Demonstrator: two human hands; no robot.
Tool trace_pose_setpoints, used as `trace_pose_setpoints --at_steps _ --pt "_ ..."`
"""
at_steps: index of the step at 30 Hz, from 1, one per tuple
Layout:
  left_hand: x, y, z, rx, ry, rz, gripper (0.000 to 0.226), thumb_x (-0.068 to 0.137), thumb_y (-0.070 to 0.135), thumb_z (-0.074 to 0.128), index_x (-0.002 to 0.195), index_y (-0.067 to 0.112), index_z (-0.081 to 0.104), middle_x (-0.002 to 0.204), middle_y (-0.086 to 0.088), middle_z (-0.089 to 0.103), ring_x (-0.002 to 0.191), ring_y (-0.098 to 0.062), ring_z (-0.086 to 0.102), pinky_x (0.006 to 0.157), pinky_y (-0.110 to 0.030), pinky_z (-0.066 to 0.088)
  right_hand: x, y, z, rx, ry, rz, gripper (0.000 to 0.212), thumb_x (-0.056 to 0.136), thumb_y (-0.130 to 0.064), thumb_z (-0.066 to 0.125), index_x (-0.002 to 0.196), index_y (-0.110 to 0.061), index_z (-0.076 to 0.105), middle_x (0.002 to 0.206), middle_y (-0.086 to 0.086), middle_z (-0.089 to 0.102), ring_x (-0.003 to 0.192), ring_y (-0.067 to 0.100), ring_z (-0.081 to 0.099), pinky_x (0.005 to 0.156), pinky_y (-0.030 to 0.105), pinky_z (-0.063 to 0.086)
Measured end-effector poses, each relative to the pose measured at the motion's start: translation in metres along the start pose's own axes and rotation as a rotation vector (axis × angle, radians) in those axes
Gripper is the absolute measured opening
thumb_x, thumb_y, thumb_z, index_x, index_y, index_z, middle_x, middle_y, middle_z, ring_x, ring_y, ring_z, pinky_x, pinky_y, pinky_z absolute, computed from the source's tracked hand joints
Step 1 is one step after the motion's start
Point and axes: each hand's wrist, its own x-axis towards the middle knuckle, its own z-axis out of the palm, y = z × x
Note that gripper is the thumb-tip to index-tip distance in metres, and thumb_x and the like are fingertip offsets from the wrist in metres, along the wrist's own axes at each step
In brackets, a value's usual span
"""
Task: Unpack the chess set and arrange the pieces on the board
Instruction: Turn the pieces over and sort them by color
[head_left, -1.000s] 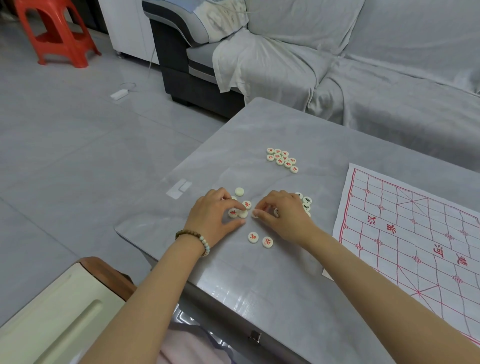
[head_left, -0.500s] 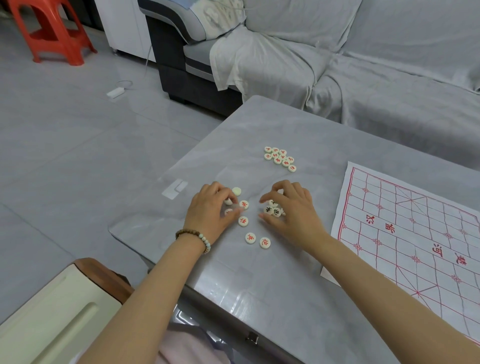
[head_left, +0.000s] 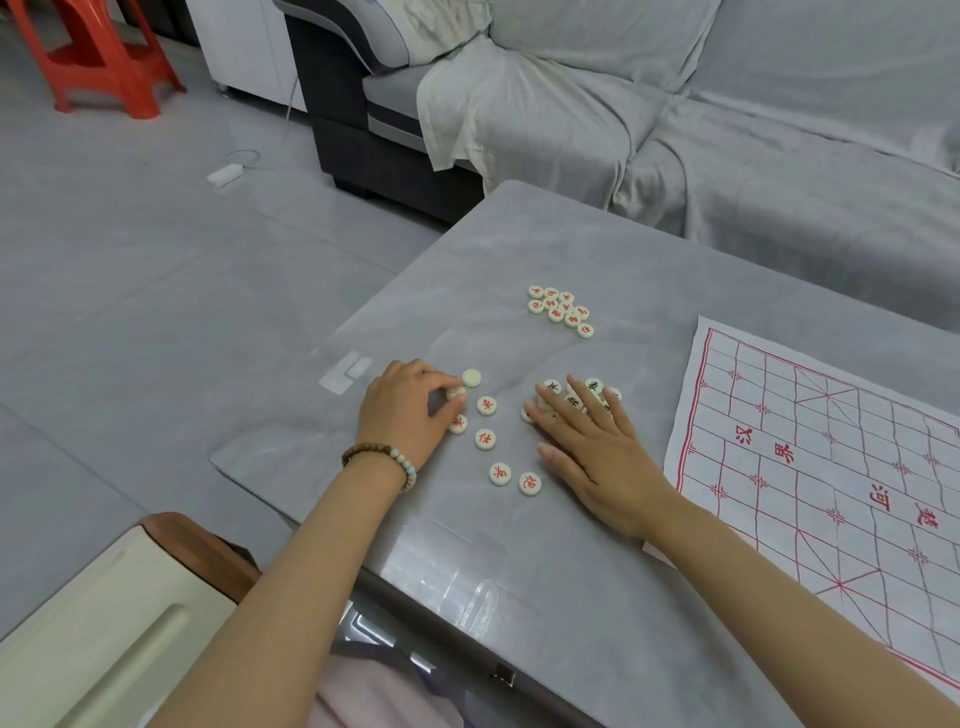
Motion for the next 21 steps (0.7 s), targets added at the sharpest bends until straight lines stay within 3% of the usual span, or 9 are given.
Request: trace_pose_setpoints --at_steps 4,8,11,15,17,21 --pt "0.002 0.000 -0.001 -0.086 -0.001 -0.054 0.016 0.085 0.036 0.060 0.093 0.025 0.069 0.090 0.008 0.060 0.091 -0.011 0.048 0.079 -0.027 0.040 -0.001 0.002 -0.002 -0.049 0.195 0.030 0.057 0.097 -0.050 0.010 0.131 -0.032 0.051 0.148 -0.009 0.035 0.143 0.011 0.012 0.117 0.033 -0.006" --pt "0.007 -0.005 -0.001 -0.134 0.020 -0.097 0.022 0.087 0.038 0.057 0.080 0.020 0.065 0.081 0.007 0.058 0.086 -0.013 0.048 0.073 -0.025 0.038 0.005 0.000 -0.004 0.056 0.279 0.073 0.044 0.096 -0.044 0.029 0.116 -0.027 0.064 0.137 -0.007 0.049 0.136 0.013 0.030 0.117 0.035 0.009" --pt "0.010 -0.010 0.001 -0.112 0.069 -0.131 0.023 0.086 0.040 0.058 0.074 0.020 0.060 0.077 0.006 0.056 0.082 -0.014 0.049 0.071 -0.025 0.039 0.027 -0.011 -0.006 0.265 0.274 0.101 0.027 0.093 -0.036 0.050 0.114 -0.027 0.064 0.129 -0.006 0.055 0.123 0.012 0.045 0.107 0.031 0.030" --pt "0.010 -0.011 -0.002 -0.112 0.123 -0.139 0.016 0.084 0.038 0.060 0.079 0.023 0.056 0.079 0.007 0.055 0.080 -0.013 0.050 0.067 -0.024 0.039 0.072 -0.028 -0.014 0.562 0.183 0.182 0.021 0.086 -0.030 0.065 0.106 -0.025 0.068 0.099 -0.007 0.060 0.092 0.006 0.054 0.079 0.009 0.037" --pt "0.008 -0.011 -0.006 -0.131 0.125 -0.130 0.016 0.087 0.039 0.056 0.082 0.023 0.057 0.082 0.007 0.055 0.079 -0.010 0.047 0.065 -0.021 0.037 0.094 -0.031 -0.016 0.552 0.081 0.203 0.020 0.081 -0.030 0.070 0.100 -0.023 0.070 0.093 -0.007 0.058 0.078 0.002 0.051 0.069 0.012 0.037" --pt "0.003 -0.013 -0.011 -0.152 0.116 -0.083 0.016 0.089 0.039 0.052 0.084 0.025 0.057 0.085 0.009 0.055 0.080 -0.008 0.045 0.065 -0.019 0.033 0.118 -0.027 -0.015 0.480 -0.013 0.192 0.016 0.075 -0.029 0.076 0.086 -0.019 0.071 0.087 -0.005 0.059 0.070 0.004 0.049 0.066 0.018 0.036"
